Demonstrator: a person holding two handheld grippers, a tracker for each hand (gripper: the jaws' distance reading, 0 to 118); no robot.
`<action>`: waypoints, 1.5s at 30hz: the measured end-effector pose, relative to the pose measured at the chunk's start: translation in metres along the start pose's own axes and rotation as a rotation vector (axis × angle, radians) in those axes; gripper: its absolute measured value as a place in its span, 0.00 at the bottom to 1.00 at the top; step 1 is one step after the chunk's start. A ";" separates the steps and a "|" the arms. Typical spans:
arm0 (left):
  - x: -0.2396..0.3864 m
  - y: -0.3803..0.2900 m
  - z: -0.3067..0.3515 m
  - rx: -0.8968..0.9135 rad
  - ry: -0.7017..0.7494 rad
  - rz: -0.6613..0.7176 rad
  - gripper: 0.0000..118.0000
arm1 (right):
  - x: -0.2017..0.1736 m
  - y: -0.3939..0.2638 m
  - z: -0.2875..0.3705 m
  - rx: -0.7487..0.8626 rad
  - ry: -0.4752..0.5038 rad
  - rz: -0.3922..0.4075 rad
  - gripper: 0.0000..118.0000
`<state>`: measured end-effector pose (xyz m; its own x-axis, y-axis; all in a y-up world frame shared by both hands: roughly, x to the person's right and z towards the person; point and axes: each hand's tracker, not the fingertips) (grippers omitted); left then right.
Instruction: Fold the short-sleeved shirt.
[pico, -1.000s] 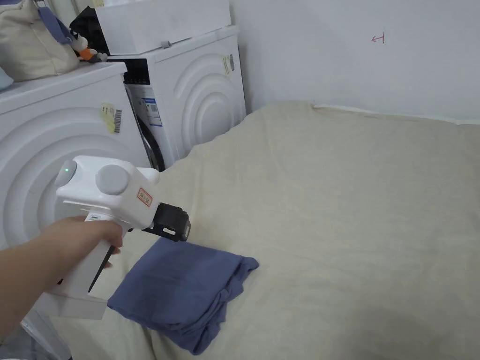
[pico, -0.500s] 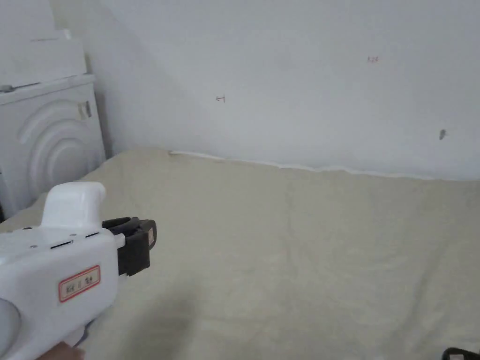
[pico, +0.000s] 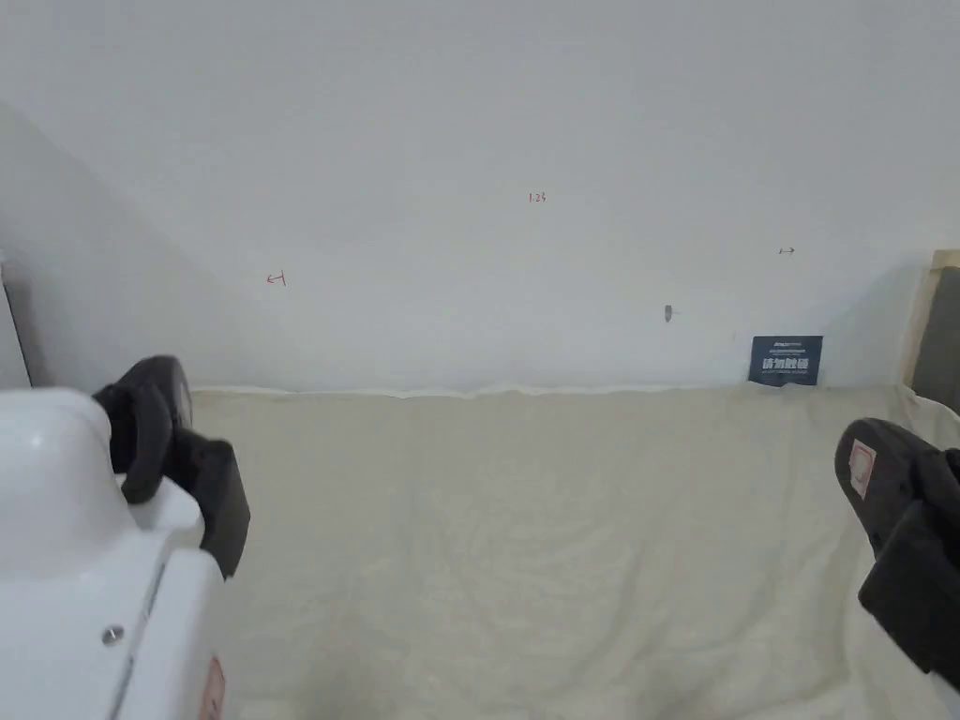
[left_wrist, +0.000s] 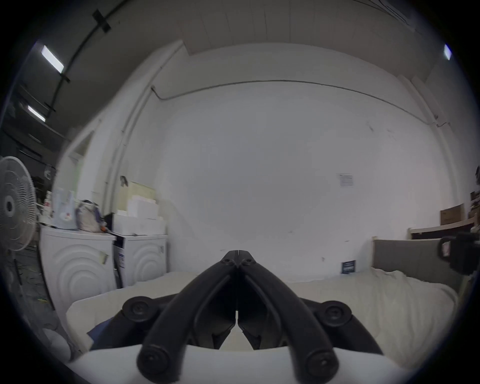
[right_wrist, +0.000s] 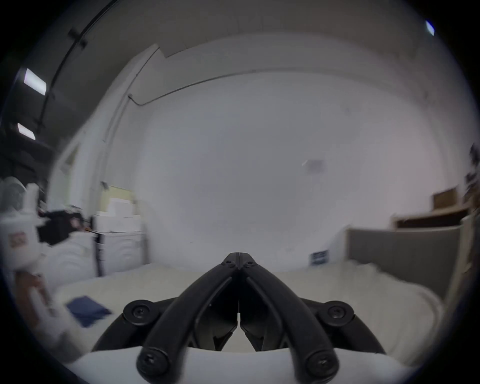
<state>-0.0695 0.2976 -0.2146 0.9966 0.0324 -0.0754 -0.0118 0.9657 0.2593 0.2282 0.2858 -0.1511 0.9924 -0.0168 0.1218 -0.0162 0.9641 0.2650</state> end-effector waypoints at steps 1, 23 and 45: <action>0.004 -0.009 0.003 -0.007 0.012 -0.015 0.00 | 0.000 -0.012 0.005 0.024 -0.056 0.022 0.00; 0.004 -0.094 0.029 -0.180 -0.089 -0.002 0.67 | 0.002 -0.097 0.028 -0.084 -0.170 0.109 0.75; 0.021 -0.043 0.031 -0.187 -0.153 -0.041 1.00 | 0.000 -0.087 0.027 -0.155 -0.123 0.158 1.00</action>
<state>-0.0459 0.2483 -0.1974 0.9971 -0.0331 0.0682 0.0280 0.9968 0.0749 0.2260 0.1952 -0.1483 0.9567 0.1146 0.2676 -0.1419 0.9862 0.0849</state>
